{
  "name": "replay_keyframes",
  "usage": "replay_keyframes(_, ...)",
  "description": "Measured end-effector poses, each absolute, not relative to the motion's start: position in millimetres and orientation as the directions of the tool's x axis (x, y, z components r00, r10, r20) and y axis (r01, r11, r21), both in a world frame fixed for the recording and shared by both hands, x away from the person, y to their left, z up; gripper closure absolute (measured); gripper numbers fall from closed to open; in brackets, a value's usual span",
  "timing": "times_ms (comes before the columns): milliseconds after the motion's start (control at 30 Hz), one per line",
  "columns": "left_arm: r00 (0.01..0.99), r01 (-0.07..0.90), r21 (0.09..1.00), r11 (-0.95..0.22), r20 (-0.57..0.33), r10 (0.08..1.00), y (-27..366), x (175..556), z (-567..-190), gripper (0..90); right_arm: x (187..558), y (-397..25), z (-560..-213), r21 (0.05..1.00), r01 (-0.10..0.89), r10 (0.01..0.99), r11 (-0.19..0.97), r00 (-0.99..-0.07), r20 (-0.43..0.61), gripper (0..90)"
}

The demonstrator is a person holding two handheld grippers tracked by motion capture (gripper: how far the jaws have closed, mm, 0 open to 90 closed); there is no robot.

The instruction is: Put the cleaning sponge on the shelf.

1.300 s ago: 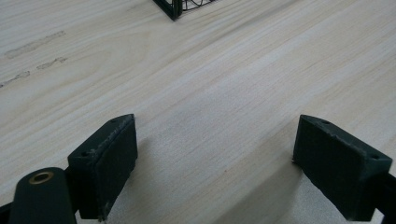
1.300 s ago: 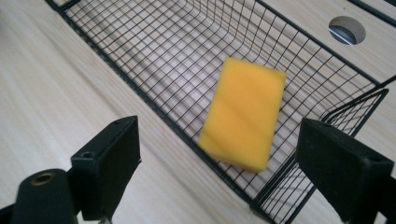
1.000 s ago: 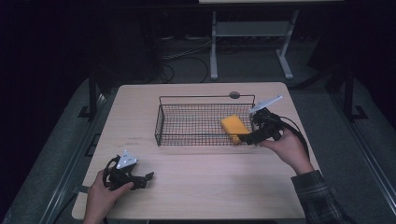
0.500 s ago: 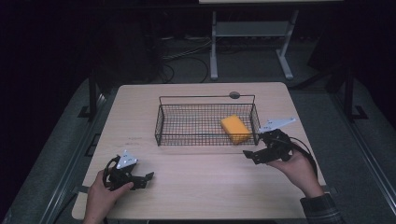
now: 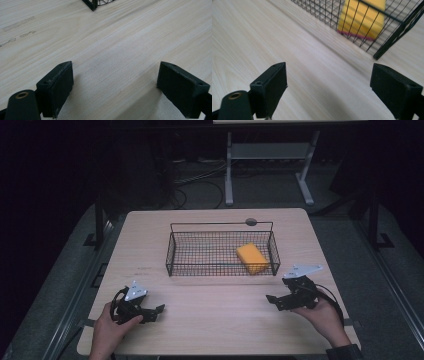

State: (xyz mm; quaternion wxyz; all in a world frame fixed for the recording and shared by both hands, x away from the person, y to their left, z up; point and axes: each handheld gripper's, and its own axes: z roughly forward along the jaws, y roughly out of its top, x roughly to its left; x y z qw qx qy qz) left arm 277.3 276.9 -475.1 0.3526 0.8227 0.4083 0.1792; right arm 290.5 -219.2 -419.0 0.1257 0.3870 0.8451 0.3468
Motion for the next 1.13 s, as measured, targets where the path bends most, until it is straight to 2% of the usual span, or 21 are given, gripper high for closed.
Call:
replay_keyframes(300, 0.601, 0.545, 0.727, -0.417, 0.008, 0.799, 276.8, 277.2, -475.2, 12.9, 276.5, -232.8, -452.5, 0.691, 0.568, 0.754, 0.446, -0.654, 0.051, 9.9)
replay_keyframes(633, 0.599, 0.546, 0.728, -0.415, 0.008, 0.801, 276.7, 276.9, -475.3, 13.0, 268.4, -240.7, -471.9, 0.678, 0.584, 0.777, 0.446, -0.628, 0.03, 9.3)
replay_keyframes(1133, 0.599, 0.546, 0.728, -0.416, 0.008, 0.801, 276.7, 276.9, -475.3, 13.0, 267.2, -243.4, -481.2, 0.701, 0.57, 0.778, 0.429, -0.627, 0.033, 5.2)
